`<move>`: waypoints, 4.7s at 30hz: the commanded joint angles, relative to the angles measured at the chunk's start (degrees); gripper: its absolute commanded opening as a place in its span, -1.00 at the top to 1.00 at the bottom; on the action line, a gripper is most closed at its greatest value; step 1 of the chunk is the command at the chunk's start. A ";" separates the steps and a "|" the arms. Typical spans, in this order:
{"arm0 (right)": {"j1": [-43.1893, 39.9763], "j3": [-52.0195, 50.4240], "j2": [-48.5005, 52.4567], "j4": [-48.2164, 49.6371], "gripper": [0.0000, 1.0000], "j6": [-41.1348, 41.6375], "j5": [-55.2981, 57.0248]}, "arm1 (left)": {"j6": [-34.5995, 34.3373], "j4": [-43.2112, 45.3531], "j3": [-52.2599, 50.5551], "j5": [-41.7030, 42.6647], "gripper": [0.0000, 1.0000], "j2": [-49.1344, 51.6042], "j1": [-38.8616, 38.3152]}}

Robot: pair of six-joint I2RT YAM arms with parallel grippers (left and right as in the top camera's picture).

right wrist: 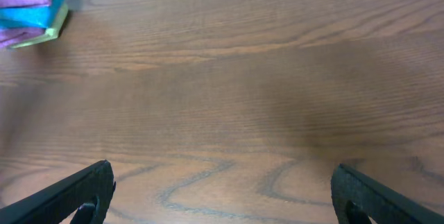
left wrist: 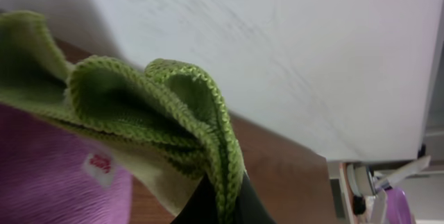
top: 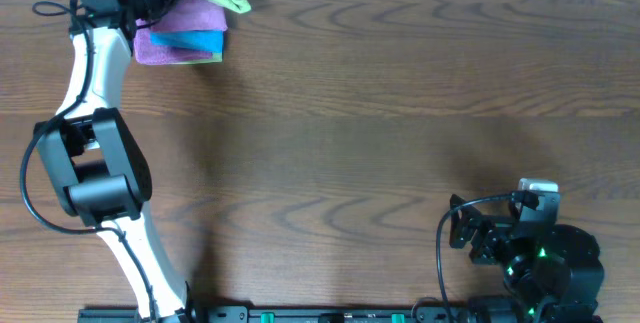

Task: Fold the cloth
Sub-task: 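Lower the green towel onto the pink and blue stack with the left gripper, then open the left gripper and release the towel on the stack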

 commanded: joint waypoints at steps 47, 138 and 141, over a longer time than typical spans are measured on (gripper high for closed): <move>-0.50 -0.31 -0.26 -0.02 -0.98 0.90 0.59 | 14.82 -20.24 1.62 -13.92 0.85 -0.13 6.78; -0.50 -0.31 -0.26 -0.02 -0.99 0.90 0.59 | 29.07 -58.16 1.62 -15.30 -0.90 -27.80 -1.84; -0.50 -0.31 -0.26 -0.02 -0.98 0.90 0.59 | 28.83 -58.18 1.62 -14.49 -0.90 -27.89 -1.84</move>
